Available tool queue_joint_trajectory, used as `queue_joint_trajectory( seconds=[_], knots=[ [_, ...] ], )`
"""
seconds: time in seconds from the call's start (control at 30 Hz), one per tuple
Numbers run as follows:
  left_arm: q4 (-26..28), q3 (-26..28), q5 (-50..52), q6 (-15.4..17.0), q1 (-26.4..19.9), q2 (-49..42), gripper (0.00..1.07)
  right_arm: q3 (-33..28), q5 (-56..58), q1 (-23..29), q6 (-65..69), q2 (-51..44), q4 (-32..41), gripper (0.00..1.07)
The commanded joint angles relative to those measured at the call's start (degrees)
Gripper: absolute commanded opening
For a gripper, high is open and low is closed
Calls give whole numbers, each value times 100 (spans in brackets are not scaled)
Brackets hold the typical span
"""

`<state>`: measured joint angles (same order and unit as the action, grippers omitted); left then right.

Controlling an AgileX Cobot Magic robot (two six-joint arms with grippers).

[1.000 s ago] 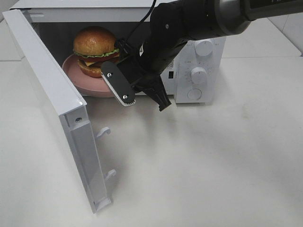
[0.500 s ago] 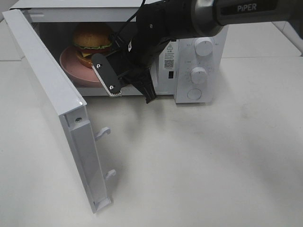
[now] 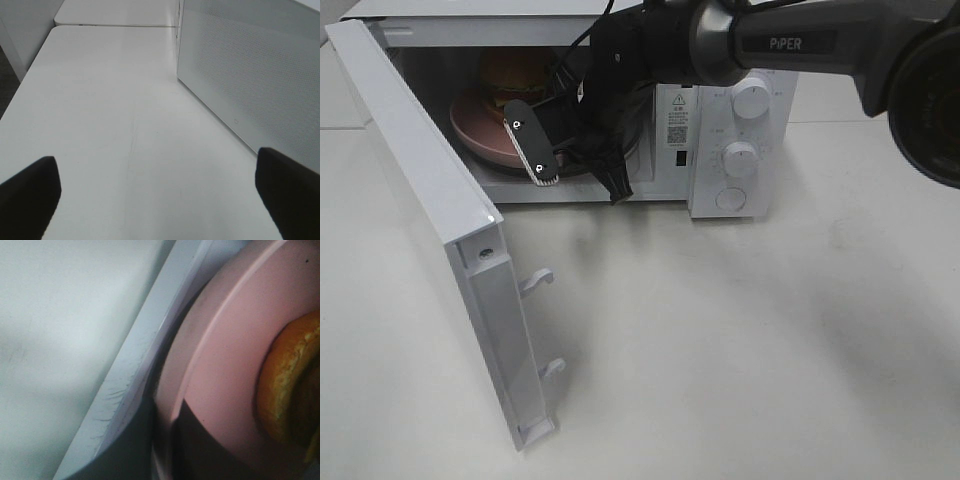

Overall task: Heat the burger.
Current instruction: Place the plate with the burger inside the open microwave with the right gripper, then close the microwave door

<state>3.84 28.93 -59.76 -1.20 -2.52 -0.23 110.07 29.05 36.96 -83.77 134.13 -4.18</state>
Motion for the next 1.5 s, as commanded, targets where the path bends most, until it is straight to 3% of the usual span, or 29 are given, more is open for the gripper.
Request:
queue_joint_trajectory(
  seconds=[0.03, 0.4, 0.6, 0.73, 1.07, 1.23, 1.5],
  knots=[
    [-17, 0, 52, 11, 23, -120, 102, 258, -332, -103, 160, 0, -103, 0],
    [-17, 0, 52, 11, 23, -120, 102, 659, -361, -172, 281, 338, -115, 6],
    [-17, 0, 52, 11, 23, -120, 102, 659, -390, -172, 430, 395, -115, 21],
    [-17, 0, 52, 11, 23, -120, 102, 659, -315, -172, 430, 390, -92, 37],
    [-17, 0, 52, 11, 23, -120, 102, 630, -63, -155, 418, 264, 264, 43],
    [-17, 0, 52, 11, 23, -120, 102, 298, -34, -155, 407, 57, 418, 44],
    [-17, 0, 52, 11, 23, -120, 102, -441, -309, -155, 533, -441, 550, 60]
  ],
)
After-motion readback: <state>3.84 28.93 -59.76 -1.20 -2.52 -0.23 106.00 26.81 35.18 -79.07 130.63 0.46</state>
